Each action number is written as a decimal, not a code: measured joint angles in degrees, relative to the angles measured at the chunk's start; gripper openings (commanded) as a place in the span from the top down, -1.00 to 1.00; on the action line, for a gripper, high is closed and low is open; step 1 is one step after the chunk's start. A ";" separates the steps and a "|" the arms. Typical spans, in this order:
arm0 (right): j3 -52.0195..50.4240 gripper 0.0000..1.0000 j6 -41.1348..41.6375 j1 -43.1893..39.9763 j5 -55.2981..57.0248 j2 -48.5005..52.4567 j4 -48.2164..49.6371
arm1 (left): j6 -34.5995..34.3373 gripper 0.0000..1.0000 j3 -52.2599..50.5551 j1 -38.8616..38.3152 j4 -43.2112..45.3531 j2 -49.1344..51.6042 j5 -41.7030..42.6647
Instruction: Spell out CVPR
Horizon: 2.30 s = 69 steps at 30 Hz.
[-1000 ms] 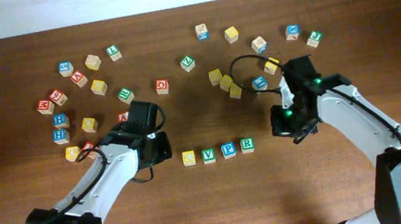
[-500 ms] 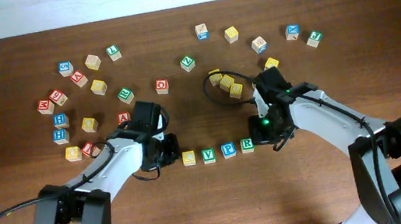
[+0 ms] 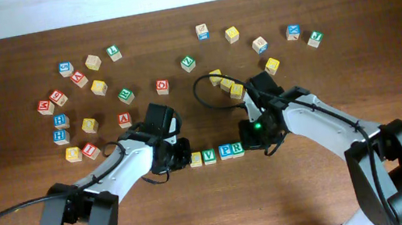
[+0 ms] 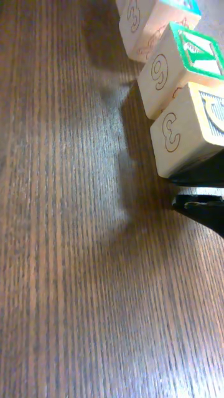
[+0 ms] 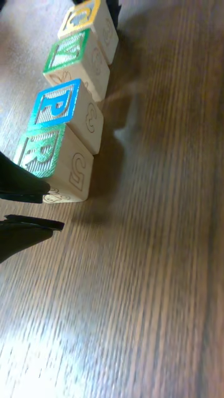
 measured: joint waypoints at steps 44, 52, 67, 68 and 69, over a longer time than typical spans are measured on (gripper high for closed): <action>13.27 0.92 2.23 0.42 15.61 -33.29 -22.32 | -1.09 0.79 18.78 3.37 -28.98 -19.26 -13.68; 13.29 0.92 2.45 7.50 8.72 -4.79 0.74 | -2.25 1.00 18.78 3.39 -30.14 -19.26 -14.64; 13.29 0.92 10.95 17.62 20.72 8.20 2.86 | -7.78 1.00 18.80 19.76 -39.65 -19.26 -19.43; 13.29 0.92 11.41 17.62 21.35 9.60 2.84 | -7.78 1.00 18.80 19.76 -39.74 -19.26 -19.43; 13.29 0.92 11.54 17.62 21.53 10.40 2.75 | -7.78 1.00 18.80 19.76 -39.74 -19.26 -19.43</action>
